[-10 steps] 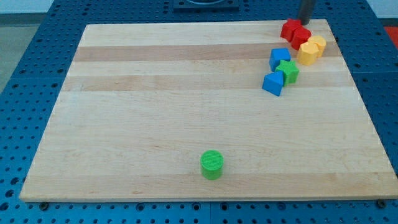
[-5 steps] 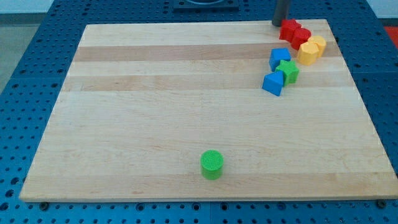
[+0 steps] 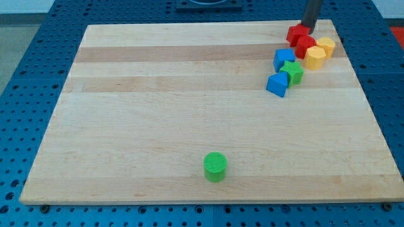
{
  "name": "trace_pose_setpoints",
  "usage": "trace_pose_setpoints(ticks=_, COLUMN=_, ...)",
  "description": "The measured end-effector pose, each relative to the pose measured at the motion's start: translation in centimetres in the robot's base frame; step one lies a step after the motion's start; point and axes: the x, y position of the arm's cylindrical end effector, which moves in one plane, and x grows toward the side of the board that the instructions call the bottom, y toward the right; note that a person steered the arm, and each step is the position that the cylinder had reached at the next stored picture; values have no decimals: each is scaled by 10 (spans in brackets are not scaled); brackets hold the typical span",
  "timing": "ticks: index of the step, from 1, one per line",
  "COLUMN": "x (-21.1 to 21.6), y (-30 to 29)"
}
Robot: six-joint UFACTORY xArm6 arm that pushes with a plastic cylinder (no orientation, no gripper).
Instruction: Move the red star diagonally to the blue triangle
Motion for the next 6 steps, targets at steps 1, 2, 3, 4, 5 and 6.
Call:
trace_pose_setpoints(ticks=1, x=23, y=-3)
trace_pose_setpoints(ticks=2, x=18, y=14)
trace_pose_setpoints(ticks=3, x=14, y=33)
trace_pose_setpoints(ticks=4, x=14, y=28)
trace_pose_setpoints(ticks=5, x=14, y=6)
trace_pose_setpoints(ticks=6, x=14, y=-17)
